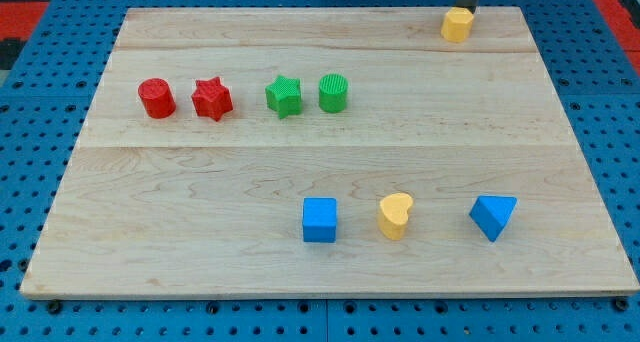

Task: Push the yellow hexagon to the right of the blue triangle

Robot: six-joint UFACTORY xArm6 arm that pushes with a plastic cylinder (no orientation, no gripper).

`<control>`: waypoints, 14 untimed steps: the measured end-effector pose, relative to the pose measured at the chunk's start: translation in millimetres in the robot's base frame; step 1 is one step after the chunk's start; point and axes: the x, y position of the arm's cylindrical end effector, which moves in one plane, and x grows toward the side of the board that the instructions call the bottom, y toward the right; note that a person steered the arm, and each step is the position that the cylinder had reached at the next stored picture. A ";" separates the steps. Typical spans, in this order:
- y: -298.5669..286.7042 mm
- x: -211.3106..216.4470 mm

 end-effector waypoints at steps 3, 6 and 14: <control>-38.6 60.5; -59.1 84.0; 23.7 264.0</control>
